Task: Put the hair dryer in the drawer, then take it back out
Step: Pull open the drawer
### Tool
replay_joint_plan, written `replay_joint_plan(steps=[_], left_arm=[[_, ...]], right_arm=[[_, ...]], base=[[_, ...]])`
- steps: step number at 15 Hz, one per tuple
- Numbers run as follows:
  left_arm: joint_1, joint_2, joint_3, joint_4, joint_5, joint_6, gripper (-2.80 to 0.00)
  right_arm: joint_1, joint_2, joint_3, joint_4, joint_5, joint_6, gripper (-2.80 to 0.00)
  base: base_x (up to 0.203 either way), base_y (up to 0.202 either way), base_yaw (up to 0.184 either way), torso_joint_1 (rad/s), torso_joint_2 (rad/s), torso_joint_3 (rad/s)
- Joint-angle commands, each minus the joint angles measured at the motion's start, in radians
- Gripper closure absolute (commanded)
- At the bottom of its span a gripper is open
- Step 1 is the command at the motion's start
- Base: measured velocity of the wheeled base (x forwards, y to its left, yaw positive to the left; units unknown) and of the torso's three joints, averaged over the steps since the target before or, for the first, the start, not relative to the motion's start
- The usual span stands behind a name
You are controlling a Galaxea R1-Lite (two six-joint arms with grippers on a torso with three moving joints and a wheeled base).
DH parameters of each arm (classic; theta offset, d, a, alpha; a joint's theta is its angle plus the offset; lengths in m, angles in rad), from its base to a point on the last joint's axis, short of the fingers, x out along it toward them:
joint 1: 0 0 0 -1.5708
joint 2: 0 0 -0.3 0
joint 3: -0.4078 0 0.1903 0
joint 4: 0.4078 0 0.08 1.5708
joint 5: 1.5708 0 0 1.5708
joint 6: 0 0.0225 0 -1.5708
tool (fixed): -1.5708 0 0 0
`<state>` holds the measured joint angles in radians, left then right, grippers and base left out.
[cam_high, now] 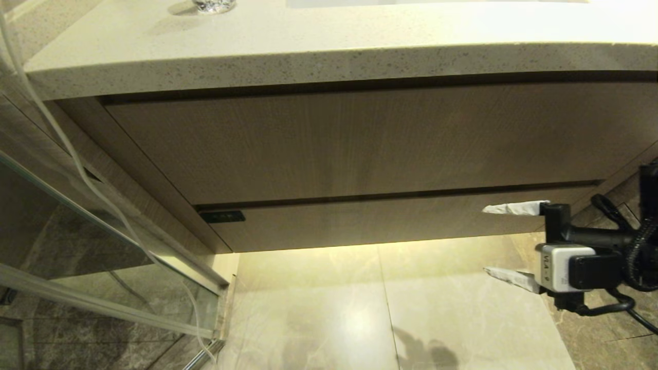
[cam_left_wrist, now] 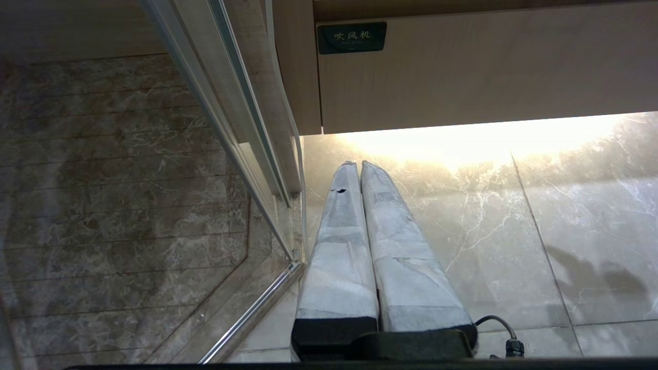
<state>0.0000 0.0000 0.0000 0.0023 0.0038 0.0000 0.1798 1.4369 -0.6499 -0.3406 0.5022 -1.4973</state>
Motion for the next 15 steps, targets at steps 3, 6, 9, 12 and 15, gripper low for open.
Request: replay_joint_plan(steps=[3, 6, 9, 12, 15], left_arm=[[0.000, 0.000, 0.000, 0.001, -0.001, 0.000, 0.00], [0.000, 0.000, 0.000, 0.001, -0.001, 0.000, 0.00], [0.000, 0.000, 0.000, 0.001, -0.001, 0.000, 0.00], [0.000, 0.000, 0.000, 0.001, -0.001, 0.000, 0.00], [0.000, 0.000, 0.000, 0.001, -0.001, 0.000, 0.00]], right_arm=[[0.003, 0.353, -0.139, -0.124, 0.056, -0.032, -2.80], [-0.007, 0.404, -0.186, -0.140, 0.058, -0.035, -2.80], [-0.045, 0.550, -0.303, -0.144, 0.048, -0.031, -2.80], [-0.075, 0.602, -0.353, -0.144, 0.021, -0.037, -2.80], [-0.075, 0.625, -0.376, -0.144, -0.022, -0.035, -2.80]], base=[[0.000, 0.000, 0.000, 0.000, 0.00, 0.000], [0.000, 0.000, 0.000, 0.000, 0.00, 0.000], [0.000, 0.000, 0.000, 0.000, 0.00, 0.000], [0.000, 0.000, 0.000, 0.000, 0.00, 0.000], [0.000, 0.000, 0.000, 0.000, 0.00, 0.000]])
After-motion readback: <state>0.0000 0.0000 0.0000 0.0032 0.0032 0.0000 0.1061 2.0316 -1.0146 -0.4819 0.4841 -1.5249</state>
